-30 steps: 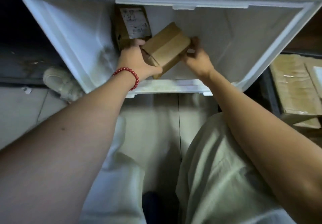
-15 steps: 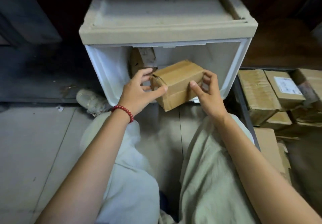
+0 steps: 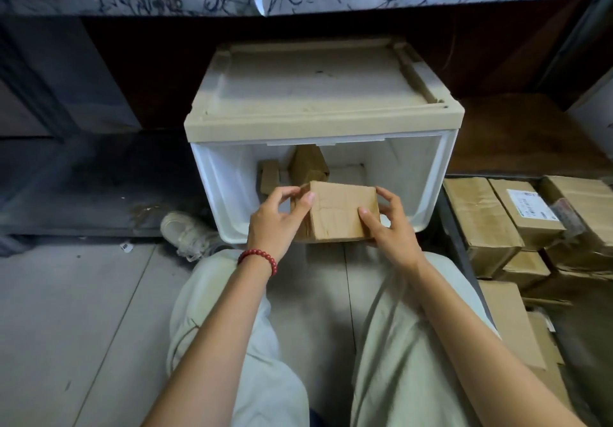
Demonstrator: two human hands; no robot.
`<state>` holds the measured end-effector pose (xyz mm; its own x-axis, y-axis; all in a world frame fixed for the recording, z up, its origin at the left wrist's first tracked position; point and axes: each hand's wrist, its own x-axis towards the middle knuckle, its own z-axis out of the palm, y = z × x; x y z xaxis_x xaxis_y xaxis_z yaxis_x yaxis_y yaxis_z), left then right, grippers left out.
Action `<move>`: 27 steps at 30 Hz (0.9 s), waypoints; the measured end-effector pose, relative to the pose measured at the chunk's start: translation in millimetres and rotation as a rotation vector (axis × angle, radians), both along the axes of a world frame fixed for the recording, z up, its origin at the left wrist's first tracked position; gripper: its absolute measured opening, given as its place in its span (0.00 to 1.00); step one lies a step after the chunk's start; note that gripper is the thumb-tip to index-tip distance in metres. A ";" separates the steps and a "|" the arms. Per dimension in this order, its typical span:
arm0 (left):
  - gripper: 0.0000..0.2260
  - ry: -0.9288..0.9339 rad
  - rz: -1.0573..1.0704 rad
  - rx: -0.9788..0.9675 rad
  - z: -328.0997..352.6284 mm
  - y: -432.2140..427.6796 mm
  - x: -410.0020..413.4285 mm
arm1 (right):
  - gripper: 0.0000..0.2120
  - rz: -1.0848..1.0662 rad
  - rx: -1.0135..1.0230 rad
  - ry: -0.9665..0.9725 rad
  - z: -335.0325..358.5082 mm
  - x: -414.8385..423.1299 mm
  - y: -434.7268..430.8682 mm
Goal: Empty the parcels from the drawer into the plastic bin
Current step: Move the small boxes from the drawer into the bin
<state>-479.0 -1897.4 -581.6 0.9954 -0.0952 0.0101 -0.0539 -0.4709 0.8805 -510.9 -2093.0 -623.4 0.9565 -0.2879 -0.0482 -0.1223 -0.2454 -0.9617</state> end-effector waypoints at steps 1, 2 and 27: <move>0.18 0.017 -0.018 -0.002 0.9 -0.9 -0.7 | 0.28 -0.011 -0.013 0.011 0.0 0.5 -0.3; 0.20 0.034 -0.036 -0.006 0.8 -1.0 -1.0 | 0.28 -0.026 -0.013 0.023 0.3 1.2 -0.2; 0.21 0.107 -0.011 0.047 -13.7 -10.6 15.6 | 0.42 0.029 0.231 0.074 -2.5 11.5 -20.2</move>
